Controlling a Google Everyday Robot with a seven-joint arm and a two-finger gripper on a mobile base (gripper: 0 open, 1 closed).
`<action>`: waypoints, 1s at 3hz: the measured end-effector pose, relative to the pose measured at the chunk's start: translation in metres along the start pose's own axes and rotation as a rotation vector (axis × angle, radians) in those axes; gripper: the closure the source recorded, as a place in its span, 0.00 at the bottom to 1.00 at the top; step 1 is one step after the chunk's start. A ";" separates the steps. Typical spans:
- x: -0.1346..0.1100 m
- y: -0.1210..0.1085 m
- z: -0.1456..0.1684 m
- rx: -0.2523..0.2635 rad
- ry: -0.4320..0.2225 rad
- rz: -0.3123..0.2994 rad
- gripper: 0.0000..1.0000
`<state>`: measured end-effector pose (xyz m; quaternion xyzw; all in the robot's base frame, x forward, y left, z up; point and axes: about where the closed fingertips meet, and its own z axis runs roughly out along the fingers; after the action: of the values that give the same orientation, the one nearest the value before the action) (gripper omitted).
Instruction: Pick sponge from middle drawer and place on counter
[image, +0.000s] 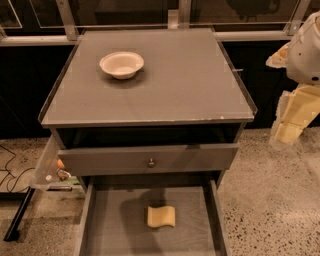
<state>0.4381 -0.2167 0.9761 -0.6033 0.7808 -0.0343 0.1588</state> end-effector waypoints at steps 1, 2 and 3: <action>0.000 0.000 0.000 0.000 0.000 0.000 0.00; 0.007 -0.002 0.016 -0.019 -0.013 0.033 0.00; 0.017 0.014 0.054 -0.058 -0.066 0.089 0.00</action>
Offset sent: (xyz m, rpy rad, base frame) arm 0.0103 -0.0117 -0.0418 0.0577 0.0679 -0.0544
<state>0.4368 -0.2217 0.9177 -0.5731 0.8019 0.0152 0.1682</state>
